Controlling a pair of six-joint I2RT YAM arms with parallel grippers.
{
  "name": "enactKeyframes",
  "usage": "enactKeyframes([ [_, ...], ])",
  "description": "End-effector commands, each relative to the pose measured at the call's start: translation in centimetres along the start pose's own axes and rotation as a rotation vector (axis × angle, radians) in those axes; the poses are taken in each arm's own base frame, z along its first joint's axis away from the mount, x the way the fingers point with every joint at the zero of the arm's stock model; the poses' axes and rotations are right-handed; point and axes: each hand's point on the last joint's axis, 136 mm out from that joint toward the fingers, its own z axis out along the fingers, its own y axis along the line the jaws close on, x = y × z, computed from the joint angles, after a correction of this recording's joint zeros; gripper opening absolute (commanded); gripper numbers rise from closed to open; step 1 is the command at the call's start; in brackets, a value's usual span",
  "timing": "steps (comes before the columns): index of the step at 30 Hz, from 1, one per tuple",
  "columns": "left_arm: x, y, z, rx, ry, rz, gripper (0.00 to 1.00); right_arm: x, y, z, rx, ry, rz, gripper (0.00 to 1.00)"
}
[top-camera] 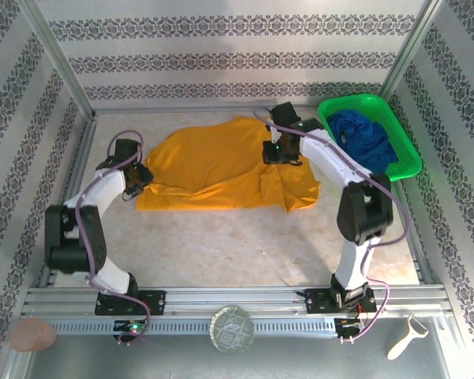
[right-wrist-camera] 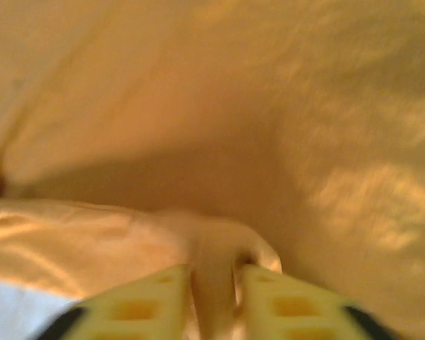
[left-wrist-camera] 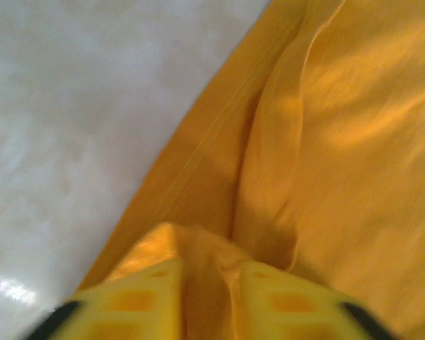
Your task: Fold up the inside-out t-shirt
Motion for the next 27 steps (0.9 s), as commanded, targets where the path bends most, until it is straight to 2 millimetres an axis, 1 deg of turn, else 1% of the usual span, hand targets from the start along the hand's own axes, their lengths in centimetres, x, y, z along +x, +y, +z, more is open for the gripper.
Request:
enactKeyframes([
  [1, -2.3, -1.3, 0.2, 0.024, -0.004, 0.012, 0.73, -1.8, -1.4, -2.3, 0.073, -0.082, 0.017, 0.61],
  [2, -2.8, -1.3, 0.1, 0.020, -0.009, 0.007, 0.79, -1.5, -1.4, -2.9, 0.072, -0.101, 0.022, 0.62],
  [3, -3.1, -1.3, -0.3, 0.020, -0.014, 0.001, 0.84, -0.7, -1.6, -3.4, 0.075, -0.107, 0.024, 0.62],
  [5, -3.3, -1.4, -1.4, 0.035, -0.031, 0.004, 0.89, 1.7, -2.0, -3.8, 0.098, -0.093, 0.015, 0.62],
  [7, -2.8, -1.2, -2.9, 0.052, -0.041, 0.009, 0.90, 4.4, -2.2, -4.1, 0.119, -0.087, -0.003, 0.63],
  [9, -1.3, -0.9, -4.2, 0.089, -0.031, 0.005, 0.90, 7.4, -2.2, -3.8, 0.140, -0.071, -0.031, 0.63],
  [11, 0.5, -0.4, -5.0, 0.128, -0.015, -0.005, 0.90, 9.9, -2.3, -3.1, 0.161, -0.045, -0.050, 0.66],
  [12, 1.8, -0.2, -5.3, 0.145, -0.001, -0.012, 0.91, 11.2, -2.5, -2.5, 0.179, -0.027, -0.056, 0.67],
  [15, 4.5, 0.5, -5.2, 0.180, 0.031, -0.025, 0.91, 13.7, -2.6, -0.5, 0.188, 0.013, -0.061, 0.69],
  [17, 5.7, 0.8, -4.4, 0.185, 0.053, -0.028, 0.90, 14.4, -3.0, 0.9, 0.206, 0.039, -0.059, 0.69],
  [20, 6.6, 0.9, -2.4, 0.173, 0.105, -0.027, 0.91, 14.4, -3.5, 2.3, 0.240, 0.052, -0.064, 0.68],
  [22, 6.6, 0.7, -1.1, 0.162, 0.128, -0.020, 0.91, 14.2, -3.7, 2.9, 0.252, 0.062, -0.069, 0.66],
  [24, 6.3, 0.3, 0.0, 0.161, 0.140, -0.017, 0.91, 13.9, -4.0, 3.7, 0.250, 0.072, -0.060, 0.60],
  [25, 6.1, 0.2, 0.4, 0.155, 0.140, -0.018, 0.91, 13.9, -4.1, 4.0, 0.247, 0.076, -0.054, 0.54],
  [27, 5.8, 0.2, 1.2, 0.136, 0.145, -0.016, 0.91, 13.9, -4.4, 4.5, 0.239, 0.087, -0.035, 0.25],
])
